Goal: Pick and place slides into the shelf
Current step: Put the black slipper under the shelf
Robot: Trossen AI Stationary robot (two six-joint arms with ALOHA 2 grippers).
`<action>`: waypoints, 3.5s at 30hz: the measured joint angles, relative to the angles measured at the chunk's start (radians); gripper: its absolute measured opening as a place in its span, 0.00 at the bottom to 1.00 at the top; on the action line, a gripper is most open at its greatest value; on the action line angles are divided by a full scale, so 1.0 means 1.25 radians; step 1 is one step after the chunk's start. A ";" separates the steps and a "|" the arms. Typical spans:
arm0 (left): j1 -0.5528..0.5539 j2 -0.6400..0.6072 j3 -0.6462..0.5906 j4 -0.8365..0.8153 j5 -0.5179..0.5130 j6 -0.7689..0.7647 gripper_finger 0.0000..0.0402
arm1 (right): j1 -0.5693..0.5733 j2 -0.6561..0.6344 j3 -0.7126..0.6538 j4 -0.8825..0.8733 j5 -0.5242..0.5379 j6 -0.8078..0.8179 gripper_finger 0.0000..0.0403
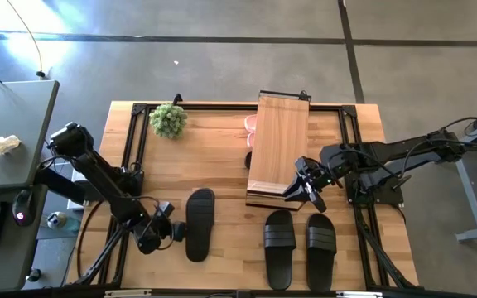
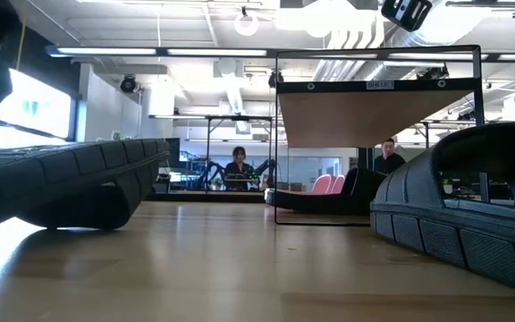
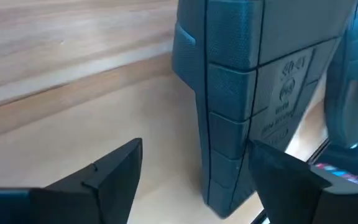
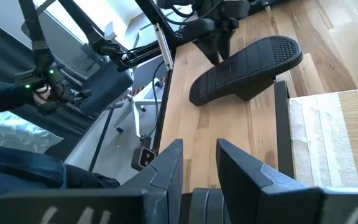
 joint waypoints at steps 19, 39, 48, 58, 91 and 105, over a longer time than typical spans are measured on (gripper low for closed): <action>0.001 0.000 -0.153 0.401 -0.126 0.110 0.52 | 0.000 0.000 0.000 0.000 0.008 0.001 0.22; 0.043 0.095 -0.129 0.449 -0.070 0.114 0.62 | 0.000 0.000 0.000 0.001 0.037 0.004 0.22; 0.074 0.190 -0.108 0.593 -0.039 0.214 0.59 | 0.000 0.000 0.000 0.001 0.037 0.005 0.22; 0.071 0.193 -0.107 0.605 -0.100 0.204 0.40 | 0.000 0.000 0.000 0.001 0.039 0.000 0.22; 0.088 0.157 0.686 -0.746 -0.417 0.602 0.16 | 0.000 -0.011 0.001 0.028 0.055 -0.018 0.22; 0.266 0.223 0.827 -1.097 -0.075 0.887 0.16 | 0.000 -0.017 0.001 0.030 0.047 -0.016 0.22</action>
